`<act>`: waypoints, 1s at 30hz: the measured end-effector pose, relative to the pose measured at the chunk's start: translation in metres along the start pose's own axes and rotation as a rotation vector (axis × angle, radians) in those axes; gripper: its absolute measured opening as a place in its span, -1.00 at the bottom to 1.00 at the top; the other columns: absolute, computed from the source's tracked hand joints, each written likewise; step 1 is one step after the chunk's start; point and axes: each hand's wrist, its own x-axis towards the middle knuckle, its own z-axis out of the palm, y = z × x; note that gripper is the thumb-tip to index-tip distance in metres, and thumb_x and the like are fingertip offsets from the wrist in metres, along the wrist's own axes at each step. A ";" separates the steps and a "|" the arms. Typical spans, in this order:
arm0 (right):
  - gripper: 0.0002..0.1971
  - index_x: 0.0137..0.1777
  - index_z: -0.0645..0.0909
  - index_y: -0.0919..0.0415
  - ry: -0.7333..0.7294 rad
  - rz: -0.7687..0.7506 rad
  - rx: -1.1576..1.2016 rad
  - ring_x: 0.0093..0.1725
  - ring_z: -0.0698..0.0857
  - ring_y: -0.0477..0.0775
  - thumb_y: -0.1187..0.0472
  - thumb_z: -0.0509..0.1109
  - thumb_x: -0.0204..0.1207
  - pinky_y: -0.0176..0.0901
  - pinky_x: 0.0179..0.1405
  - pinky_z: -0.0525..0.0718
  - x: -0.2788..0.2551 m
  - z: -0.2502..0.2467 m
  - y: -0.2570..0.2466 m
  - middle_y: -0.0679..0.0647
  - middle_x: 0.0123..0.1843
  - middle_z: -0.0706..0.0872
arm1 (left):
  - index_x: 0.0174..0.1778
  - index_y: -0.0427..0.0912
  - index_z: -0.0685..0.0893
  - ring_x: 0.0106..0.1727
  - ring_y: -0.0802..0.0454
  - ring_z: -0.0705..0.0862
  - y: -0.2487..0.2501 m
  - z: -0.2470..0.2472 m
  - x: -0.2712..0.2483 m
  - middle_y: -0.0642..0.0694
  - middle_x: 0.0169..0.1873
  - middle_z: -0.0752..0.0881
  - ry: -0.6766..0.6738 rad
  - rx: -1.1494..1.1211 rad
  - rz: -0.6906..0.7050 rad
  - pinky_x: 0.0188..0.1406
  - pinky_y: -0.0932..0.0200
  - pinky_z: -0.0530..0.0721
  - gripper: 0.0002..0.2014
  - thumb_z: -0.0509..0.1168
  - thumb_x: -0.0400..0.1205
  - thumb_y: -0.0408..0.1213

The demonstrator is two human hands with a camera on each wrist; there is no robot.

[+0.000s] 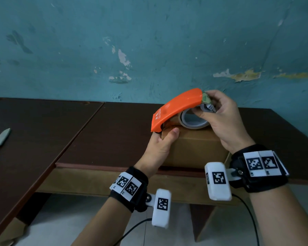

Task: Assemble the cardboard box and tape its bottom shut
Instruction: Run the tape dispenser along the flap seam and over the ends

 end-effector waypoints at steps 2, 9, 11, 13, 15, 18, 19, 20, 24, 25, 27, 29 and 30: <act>-0.38 0.31 0.64 0.28 -0.021 0.012 0.022 0.17 0.82 -0.04 0.14 0.67 0.22 -0.26 0.13 0.75 -0.002 -0.001 -0.003 0.05 0.14 0.83 | 0.22 0.21 0.57 0.24 0.37 0.72 0.001 0.001 -0.001 0.22 0.19 0.73 0.007 0.014 -0.010 0.60 0.04 0.55 -0.81 0.32 0.80 -0.22; -0.48 0.29 0.64 0.31 -0.026 0.016 0.018 0.19 0.82 0.05 0.34 0.69 0.33 -0.18 0.16 0.78 0.000 -0.001 0.000 0.04 0.10 0.83 | 0.40 0.12 0.64 0.41 -0.02 0.73 -0.001 -0.001 -0.001 -0.03 0.32 0.79 0.034 -0.018 -0.034 0.60 -0.24 0.55 -0.56 0.41 0.57 -0.01; -0.46 0.30 0.63 0.32 -0.029 0.000 0.009 0.17 0.82 0.04 0.37 0.70 0.32 -0.18 0.17 0.78 0.000 -0.002 0.001 0.07 0.11 0.83 | 0.37 0.07 0.67 0.37 -0.05 0.75 -0.002 -0.001 0.000 -0.07 0.30 0.81 0.058 -0.033 -0.022 0.57 -0.28 0.57 -0.59 0.39 0.58 -0.07; -0.43 0.32 0.61 0.29 -0.099 0.000 -0.062 0.16 0.82 -0.03 0.40 0.71 0.32 -0.19 0.20 0.77 0.000 -0.009 0.001 0.06 0.14 0.83 | 0.38 0.07 0.67 0.39 -0.06 0.74 -0.003 0.000 0.000 -0.08 0.31 0.80 0.065 -0.007 -0.005 0.58 -0.30 0.56 -0.61 0.37 0.61 -0.08; -0.40 0.36 0.60 0.18 -0.254 0.029 -0.193 0.19 0.81 -0.13 0.37 0.71 0.32 -0.19 0.27 0.74 0.002 -0.020 -0.002 -0.03 0.19 0.83 | 0.45 0.04 0.63 0.43 -0.04 0.72 -0.004 0.001 0.000 -0.07 0.35 0.78 0.064 0.029 0.006 0.59 -0.30 0.54 -0.55 0.36 0.62 -0.03; -0.38 0.39 0.57 0.06 -0.350 0.082 -0.252 0.24 0.80 -0.16 0.20 0.70 0.33 -0.17 0.31 0.70 0.003 -0.030 -0.003 -0.07 0.24 0.82 | 0.53 0.01 0.57 0.46 0.00 0.69 -0.005 0.001 0.001 -0.05 0.40 0.75 0.069 0.038 0.006 0.62 -0.26 0.51 -0.42 0.38 0.58 0.07; -0.43 0.37 0.58 0.07 -0.326 0.080 -0.240 0.24 0.80 -0.13 0.21 0.68 0.38 -0.12 0.31 0.71 0.003 -0.030 -0.001 -0.05 0.24 0.82 | 0.55 0.01 0.56 0.47 0.00 0.68 -0.006 0.000 0.002 -0.05 0.41 0.74 0.073 0.032 0.004 0.63 -0.25 0.51 -0.37 0.39 0.55 0.10; -0.50 0.35 0.60 0.09 -0.293 0.066 -0.225 0.24 0.81 -0.09 0.26 0.65 0.44 -0.07 0.32 0.72 0.002 -0.029 0.001 -0.02 0.23 0.82 | 0.56 0.02 0.55 0.48 0.01 0.67 -0.007 0.000 0.002 -0.05 0.42 0.73 0.077 0.029 0.000 0.64 -0.24 0.50 -0.34 0.40 0.52 0.13; -0.59 0.32 0.62 0.17 -0.200 0.044 -0.151 0.14 0.82 -0.17 0.40 0.57 0.51 -0.24 0.15 0.76 -0.002 -0.025 0.003 -0.05 0.15 0.82 | 0.44 0.12 0.59 0.45 -0.01 0.68 -0.010 -0.001 0.005 -0.04 0.36 0.74 0.086 0.037 -0.023 0.63 -0.25 0.51 -0.46 0.41 0.52 0.10; -0.60 0.31 0.61 0.19 -0.188 0.041 -0.138 0.11 0.81 -0.21 0.42 0.56 0.51 -0.29 0.11 0.75 -0.002 -0.024 0.003 -0.06 0.13 0.81 | 0.39 0.15 0.59 0.43 0.01 0.69 -0.010 -0.001 0.005 -0.02 0.33 0.75 0.091 0.039 -0.025 0.62 -0.23 0.52 -0.53 0.40 0.54 0.04; -0.62 0.28 0.62 0.22 -0.143 0.033 -0.109 0.06 0.81 -0.24 0.47 0.54 0.51 -0.33 0.05 0.74 -0.002 -0.023 0.003 -0.06 0.09 0.80 | 0.36 0.21 0.58 0.43 0.01 0.68 -0.009 -0.001 0.005 -0.02 0.33 0.73 0.088 0.053 -0.022 0.61 -0.20 0.53 -0.58 0.36 0.55 0.00; -0.67 0.19 0.65 0.17 -0.022 0.039 0.016 0.07 0.82 -0.10 0.54 0.45 0.55 -0.13 0.13 0.77 -0.003 -0.026 0.005 0.02 0.07 0.80 | 0.42 0.20 0.55 0.44 0.00 0.64 -0.009 -0.002 0.006 -0.08 0.37 0.69 0.052 0.082 0.002 0.57 -0.10 0.55 -0.50 0.36 0.53 0.06; -0.68 0.15 0.66 0.15 0.038 0.047 0.086 0.11 0.83 0.04 0.56 0.41 0.56 0.06 0.23 0.77 -0.004 -0.028 0.006 0.10 0.08 0.81 | 0.47 0.15 0.53 0.41 0.05 0.64 -0.009 -0.003 0.007 -0.07 0.36 0.67 0.038 0.098 0.014 0.50 0.00 0.56 -0.46 0.34 0.53 0.06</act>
